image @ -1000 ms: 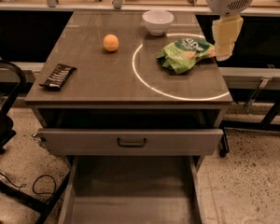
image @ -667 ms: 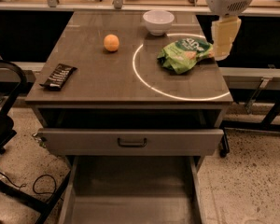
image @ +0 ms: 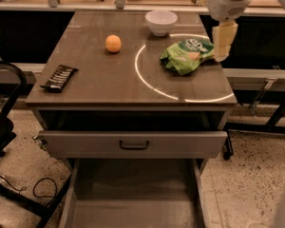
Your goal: Place green rice chip bag into middle drawer
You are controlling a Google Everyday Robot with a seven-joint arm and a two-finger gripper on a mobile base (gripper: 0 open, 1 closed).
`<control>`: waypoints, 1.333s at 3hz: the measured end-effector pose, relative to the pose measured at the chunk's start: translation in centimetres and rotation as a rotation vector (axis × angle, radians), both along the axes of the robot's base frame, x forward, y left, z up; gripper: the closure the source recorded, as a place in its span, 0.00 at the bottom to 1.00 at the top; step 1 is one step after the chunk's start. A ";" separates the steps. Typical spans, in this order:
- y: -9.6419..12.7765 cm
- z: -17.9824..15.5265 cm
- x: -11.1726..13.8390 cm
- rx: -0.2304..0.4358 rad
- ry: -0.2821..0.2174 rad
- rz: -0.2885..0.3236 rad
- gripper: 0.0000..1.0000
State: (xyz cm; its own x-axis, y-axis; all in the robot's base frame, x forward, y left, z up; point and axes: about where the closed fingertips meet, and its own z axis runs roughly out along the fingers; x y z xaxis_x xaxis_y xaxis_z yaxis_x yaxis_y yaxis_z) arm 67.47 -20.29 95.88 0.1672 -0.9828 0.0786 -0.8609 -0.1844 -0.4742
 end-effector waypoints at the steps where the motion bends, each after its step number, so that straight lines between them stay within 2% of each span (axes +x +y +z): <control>1: -0.1 -2.3 2.4 -0.012 0.065 0.046 0.00; 2: 0.4 -4.2 3.7 -0.021 0.113 0.088 0.00; 4: 3.7 -9.0 5.0 -0.044 0.229 0.209 0.00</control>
Offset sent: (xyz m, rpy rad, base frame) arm 0.0543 0.0059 -0.0538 -0.0325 0.1742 0.1346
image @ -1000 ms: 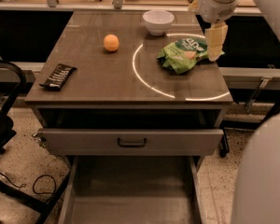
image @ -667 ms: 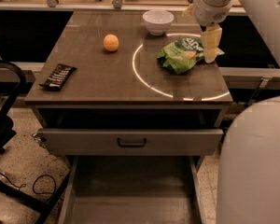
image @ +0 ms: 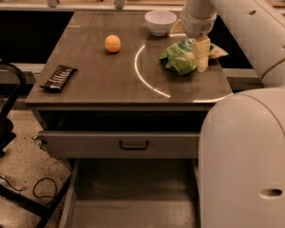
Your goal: Place green rice chip bag into middle drawer
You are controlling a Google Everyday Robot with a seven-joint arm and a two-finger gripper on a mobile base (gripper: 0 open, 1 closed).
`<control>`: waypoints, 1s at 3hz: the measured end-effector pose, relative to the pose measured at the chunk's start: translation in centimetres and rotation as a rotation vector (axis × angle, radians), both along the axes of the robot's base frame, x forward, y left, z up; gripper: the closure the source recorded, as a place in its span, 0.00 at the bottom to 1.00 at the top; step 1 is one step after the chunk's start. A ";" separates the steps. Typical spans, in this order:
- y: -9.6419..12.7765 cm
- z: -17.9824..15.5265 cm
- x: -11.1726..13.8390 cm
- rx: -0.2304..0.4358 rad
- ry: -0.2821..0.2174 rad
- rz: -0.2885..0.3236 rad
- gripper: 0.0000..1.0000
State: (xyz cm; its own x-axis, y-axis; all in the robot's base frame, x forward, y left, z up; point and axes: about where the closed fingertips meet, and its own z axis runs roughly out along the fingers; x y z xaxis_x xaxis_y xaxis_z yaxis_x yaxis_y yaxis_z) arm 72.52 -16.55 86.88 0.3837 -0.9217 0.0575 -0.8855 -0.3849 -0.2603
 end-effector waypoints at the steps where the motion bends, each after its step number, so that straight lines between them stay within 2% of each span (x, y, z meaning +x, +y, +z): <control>1: 0.8 -1.9 0.0 -0.003 0.040 0.030 0.00; 2: 1.5 -3.2 -0.2 0.003 0.057 0.053 0.17; 3: 1.7 -3.6 0.0 0.006 0.056 0.059 0.41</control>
Offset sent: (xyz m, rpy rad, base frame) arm -0.0156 0.0178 -0.0417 0.0034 0.0986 0.0792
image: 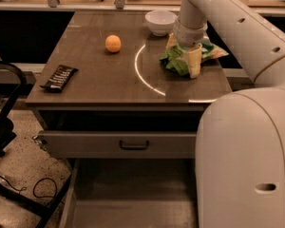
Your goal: Place green rice chip bag into middle drawer
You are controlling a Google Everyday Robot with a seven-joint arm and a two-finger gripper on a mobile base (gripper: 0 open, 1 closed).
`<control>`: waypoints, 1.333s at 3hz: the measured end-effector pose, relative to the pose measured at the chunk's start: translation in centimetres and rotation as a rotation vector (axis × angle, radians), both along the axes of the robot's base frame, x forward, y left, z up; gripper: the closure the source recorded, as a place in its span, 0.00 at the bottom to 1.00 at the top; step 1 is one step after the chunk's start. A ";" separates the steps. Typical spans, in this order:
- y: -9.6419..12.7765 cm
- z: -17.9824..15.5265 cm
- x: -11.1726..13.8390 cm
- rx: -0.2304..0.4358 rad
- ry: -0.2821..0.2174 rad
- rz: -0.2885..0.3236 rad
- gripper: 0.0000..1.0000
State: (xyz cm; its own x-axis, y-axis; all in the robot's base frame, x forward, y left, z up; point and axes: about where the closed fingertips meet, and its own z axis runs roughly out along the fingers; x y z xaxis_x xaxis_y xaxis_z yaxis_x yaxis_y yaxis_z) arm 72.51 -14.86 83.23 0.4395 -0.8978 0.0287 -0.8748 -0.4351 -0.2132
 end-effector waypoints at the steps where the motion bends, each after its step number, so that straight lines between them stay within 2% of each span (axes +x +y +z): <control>1: 0.0 0.3 0.0 0.000 0.000 0.000 0.72; 2: 0.1 0.5 0.2 0.001 -0.003 0.000 1.00; 4: 0.1 0.5 0.2 0.001 -0.003 0.001 1.00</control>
Offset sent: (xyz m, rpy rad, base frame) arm 0.0000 0.0000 0.0012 0.0000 0.0000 0.0000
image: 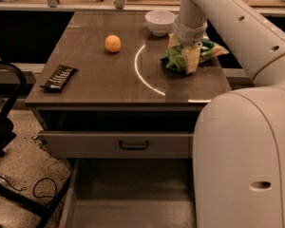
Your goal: Place green rice chip bag into middle drawer
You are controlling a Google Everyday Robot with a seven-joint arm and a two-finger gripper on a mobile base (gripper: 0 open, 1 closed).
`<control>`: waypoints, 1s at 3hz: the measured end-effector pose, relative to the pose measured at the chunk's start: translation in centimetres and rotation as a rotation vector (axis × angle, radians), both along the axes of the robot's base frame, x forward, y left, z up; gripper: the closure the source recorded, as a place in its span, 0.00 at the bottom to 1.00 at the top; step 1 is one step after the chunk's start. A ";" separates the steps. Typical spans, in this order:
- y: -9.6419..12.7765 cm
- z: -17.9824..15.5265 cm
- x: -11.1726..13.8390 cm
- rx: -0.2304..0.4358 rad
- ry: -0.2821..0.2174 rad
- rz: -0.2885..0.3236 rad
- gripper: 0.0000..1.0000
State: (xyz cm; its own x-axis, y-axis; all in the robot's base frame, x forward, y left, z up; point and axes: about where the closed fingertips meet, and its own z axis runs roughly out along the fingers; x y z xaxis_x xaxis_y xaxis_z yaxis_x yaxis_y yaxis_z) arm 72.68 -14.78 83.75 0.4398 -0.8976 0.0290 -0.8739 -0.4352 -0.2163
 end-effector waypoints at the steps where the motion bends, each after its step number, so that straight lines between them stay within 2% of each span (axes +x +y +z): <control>1: 0.0 0.0 0.0 0.000 0.000 0.000 1.00; 2: 0.0 0.1 0.0 0.000 0.000 0.000 1.00; 3: 2.4 3.5 -1.9 -0.092 -0.060 0.015 1.00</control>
Offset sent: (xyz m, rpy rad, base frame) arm -0.0989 0.0947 0.1522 -0.4023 -0.1835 0.0793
